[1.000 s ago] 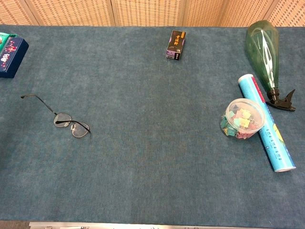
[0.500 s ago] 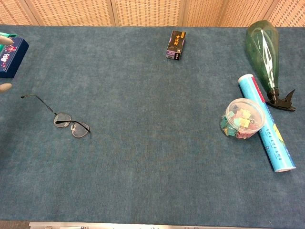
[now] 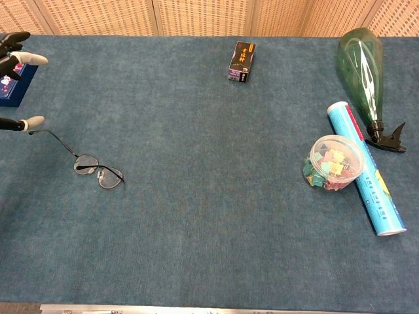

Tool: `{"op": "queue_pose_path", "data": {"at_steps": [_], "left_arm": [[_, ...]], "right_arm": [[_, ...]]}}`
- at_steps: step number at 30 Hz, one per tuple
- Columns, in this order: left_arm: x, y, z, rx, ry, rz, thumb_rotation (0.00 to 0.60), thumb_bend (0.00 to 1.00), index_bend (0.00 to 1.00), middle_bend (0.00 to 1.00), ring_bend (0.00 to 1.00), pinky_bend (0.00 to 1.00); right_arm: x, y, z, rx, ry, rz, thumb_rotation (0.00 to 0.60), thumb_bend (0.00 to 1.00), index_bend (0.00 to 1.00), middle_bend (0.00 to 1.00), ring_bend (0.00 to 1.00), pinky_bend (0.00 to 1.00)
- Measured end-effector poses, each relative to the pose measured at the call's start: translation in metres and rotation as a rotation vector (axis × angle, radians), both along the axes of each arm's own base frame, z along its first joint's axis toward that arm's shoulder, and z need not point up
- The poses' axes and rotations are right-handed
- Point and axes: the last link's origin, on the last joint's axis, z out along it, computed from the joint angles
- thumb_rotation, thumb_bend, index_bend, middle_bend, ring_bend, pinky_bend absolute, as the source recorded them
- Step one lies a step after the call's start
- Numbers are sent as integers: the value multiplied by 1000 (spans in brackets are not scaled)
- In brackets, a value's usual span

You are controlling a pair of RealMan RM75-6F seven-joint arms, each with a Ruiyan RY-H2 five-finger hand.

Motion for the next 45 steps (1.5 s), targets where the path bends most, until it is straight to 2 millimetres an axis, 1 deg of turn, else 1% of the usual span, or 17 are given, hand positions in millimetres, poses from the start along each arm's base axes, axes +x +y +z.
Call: {"op": "queue_pose_path", "data": {"at_steps": [15,22,34,38,45], "left_arm": [[14,0,-16,-58,-7,-35,600,135,220,47,100,324],[21,-2,-28,-95,-11,-48,600,135,223,47,100,324],[28,-3,-48,-154,-4,-60,600,135,227,47,100,320],[29,-4,-52,-167,2,-64,600,135,227,47,100,319],[30,-9,-66,-213,19,-68,600,135,229,47,100,312]], "right_arm": [[-2,1,1,-3,-8,-3,600,214,220,296,364,466],[-3,1,1,-4,-10,-3,600,214,220,296,364,466],[-5,3,1,-5,-13,-8,600,214,220,296,364,466],[-5,3,1,-5,-14,-8,600,214,220,296,364,466],[-6,4,2,-8,-17,-10,600,214,220,296,364,466]]}}
